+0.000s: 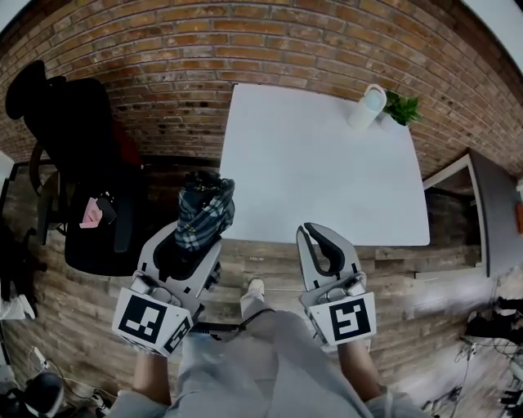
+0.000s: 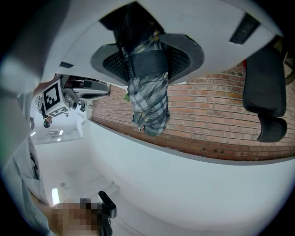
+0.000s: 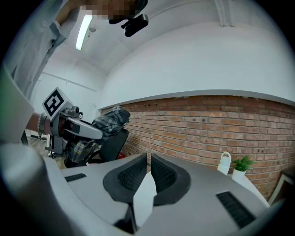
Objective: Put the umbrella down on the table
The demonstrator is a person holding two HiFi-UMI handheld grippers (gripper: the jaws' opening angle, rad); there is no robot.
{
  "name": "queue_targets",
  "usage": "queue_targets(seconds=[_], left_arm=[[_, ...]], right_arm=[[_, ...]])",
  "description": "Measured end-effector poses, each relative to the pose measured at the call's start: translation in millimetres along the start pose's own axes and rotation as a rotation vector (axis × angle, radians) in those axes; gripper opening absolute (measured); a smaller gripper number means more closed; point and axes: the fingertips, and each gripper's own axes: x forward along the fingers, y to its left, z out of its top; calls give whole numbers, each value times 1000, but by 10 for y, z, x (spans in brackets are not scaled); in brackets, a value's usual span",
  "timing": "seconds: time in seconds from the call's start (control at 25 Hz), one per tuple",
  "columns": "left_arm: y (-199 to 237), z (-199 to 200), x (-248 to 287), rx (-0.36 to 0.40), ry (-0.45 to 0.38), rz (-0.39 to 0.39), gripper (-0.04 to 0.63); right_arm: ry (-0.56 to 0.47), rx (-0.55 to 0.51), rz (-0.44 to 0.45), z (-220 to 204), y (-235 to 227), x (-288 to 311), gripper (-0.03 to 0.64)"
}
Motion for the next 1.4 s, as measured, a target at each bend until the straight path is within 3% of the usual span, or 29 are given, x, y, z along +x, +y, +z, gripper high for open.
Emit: queue_targets(seconds=[0.36, 0.64, 0.84, 1.4], left_arm=[[138, 158, 512, -7, 18, 40, 235], [139, 209, 619, -3, 26, 44, 236], [202, 237, 649, 2, 31, 41, 235], [537, 297, 818, 21, 58, -11, 236]], right_arm=[[29, 6, 66, -15, -371, 362, 55], [-7, 17, 38, 87, -483, 396, 55], [33, -5, 55, 57, -461, 425, 55], [-11, -7, 13, 262, -434, 851, 55]])
